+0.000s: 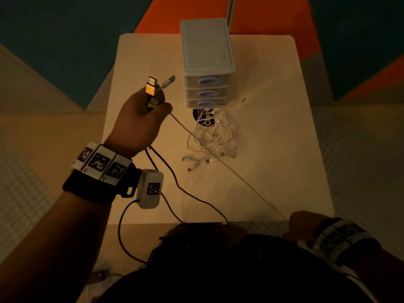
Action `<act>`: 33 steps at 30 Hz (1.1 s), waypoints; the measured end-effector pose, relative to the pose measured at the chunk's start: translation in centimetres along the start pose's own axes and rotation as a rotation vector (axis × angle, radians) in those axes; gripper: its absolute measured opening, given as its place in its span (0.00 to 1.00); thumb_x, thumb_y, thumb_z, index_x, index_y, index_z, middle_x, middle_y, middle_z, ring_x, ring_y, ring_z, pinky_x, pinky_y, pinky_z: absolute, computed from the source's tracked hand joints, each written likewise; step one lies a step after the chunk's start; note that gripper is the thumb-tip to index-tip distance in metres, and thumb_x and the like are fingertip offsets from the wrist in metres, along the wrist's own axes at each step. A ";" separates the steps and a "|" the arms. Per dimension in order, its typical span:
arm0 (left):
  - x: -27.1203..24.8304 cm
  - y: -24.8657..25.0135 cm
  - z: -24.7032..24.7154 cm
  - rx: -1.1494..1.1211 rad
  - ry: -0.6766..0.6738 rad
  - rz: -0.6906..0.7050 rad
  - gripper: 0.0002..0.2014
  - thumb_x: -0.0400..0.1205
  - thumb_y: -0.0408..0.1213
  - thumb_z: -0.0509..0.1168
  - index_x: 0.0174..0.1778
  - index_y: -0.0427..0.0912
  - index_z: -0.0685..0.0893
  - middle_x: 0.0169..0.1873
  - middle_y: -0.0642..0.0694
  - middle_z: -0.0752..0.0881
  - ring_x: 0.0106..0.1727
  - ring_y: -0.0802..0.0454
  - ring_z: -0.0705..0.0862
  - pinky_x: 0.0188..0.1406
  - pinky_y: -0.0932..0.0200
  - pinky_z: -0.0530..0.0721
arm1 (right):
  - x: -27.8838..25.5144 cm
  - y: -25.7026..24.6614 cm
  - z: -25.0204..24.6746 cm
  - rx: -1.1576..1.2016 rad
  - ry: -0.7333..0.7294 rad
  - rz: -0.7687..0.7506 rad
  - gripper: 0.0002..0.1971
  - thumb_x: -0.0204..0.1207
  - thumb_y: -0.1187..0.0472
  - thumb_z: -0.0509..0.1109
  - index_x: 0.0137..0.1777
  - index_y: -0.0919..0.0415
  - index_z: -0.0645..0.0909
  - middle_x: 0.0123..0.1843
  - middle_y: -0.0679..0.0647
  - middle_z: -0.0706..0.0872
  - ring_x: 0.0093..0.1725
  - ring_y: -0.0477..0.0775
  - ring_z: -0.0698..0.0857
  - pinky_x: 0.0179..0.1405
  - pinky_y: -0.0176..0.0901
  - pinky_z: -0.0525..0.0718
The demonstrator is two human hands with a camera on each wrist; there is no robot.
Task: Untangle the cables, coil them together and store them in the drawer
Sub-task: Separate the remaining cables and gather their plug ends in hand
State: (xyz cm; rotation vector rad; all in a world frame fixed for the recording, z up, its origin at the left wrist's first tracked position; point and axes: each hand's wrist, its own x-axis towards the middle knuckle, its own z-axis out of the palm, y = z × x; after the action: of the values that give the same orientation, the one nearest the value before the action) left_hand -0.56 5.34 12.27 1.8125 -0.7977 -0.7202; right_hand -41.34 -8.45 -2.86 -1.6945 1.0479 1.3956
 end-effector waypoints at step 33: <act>-6.9 -2.2 4.8 -0.465 -0.096 -0.141 0.20 0.85 0.28 0.58 0.29 0.50 0.62 0.21 0.55 0.64 0.20 0.57 0.58 0.18 0.65 0.57 | 6.9 -5.9 11.1 0.189 -0.172 -0.641 0.21 0.90 0.46 0.57 0.58 0.57 0.89 0.49 0.43 0.90 0.50 0.40 0.86 0.57 0.35 0.80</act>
State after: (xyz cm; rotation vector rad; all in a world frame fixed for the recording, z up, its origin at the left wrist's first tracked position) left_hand -8.00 8.84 9.45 1.4287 -0.5110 -0.9993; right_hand -40.08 2.88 -11.56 -1.5452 0.4552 0.9659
